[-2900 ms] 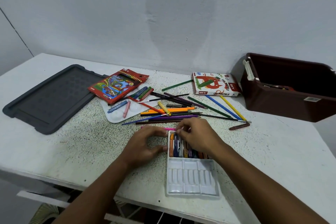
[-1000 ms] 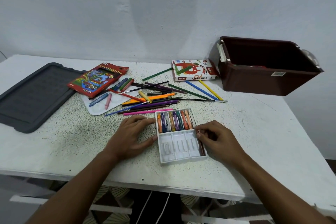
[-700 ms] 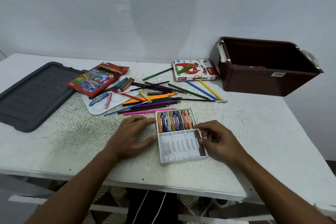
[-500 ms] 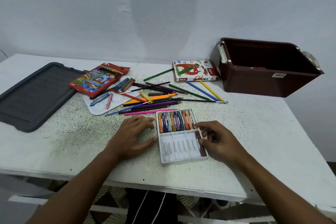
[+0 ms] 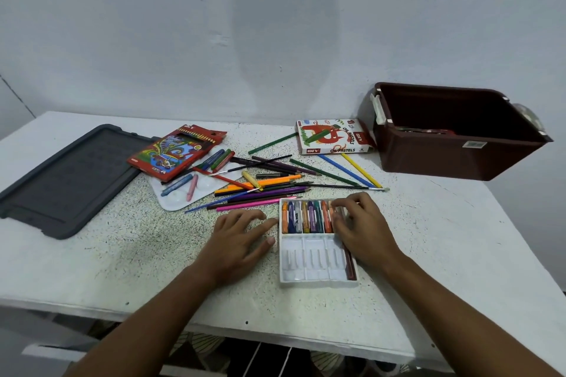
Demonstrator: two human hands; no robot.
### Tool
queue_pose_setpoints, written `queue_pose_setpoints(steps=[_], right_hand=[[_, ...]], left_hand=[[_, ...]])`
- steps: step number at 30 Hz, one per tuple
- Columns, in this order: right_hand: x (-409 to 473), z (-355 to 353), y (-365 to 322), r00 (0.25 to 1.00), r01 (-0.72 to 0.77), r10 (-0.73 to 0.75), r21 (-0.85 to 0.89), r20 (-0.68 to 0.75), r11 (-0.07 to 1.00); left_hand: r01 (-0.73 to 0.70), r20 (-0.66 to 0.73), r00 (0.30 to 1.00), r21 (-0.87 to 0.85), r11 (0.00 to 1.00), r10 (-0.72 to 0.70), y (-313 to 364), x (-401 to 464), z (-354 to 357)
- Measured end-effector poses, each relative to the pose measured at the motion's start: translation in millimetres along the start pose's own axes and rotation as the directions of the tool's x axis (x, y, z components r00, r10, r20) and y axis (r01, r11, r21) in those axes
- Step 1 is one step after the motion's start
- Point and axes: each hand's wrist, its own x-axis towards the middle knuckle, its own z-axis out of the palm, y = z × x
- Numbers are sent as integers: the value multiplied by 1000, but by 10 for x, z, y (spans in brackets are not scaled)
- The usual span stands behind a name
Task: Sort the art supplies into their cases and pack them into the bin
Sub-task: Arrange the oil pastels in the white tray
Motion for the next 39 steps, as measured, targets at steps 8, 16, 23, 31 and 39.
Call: queue_pose_setpoints(steps=[8,16,23,31,39], right_hand=[[102,127,113,997,-41,45,52,-67,998],[158,149,123,991,-77,77,7,-107,997],[173,159,163,995,-54,53,-6,-90,999],[185,147,184,997,-51,51,1,-62,999],[180,147,210,995,-55,61,86,-72,995]], left_hand=[[40,-312,947,-137,990,-81,-11,125,-95],[321,-201,926,-32,946,-321,-283,783,-374],[205,34,975,225,953,-218,-339,1039,-442],[96,116,985,259,961,-130,-323,1092,-470],[103,115,985,220,970,-130,-306,1091,-471]])
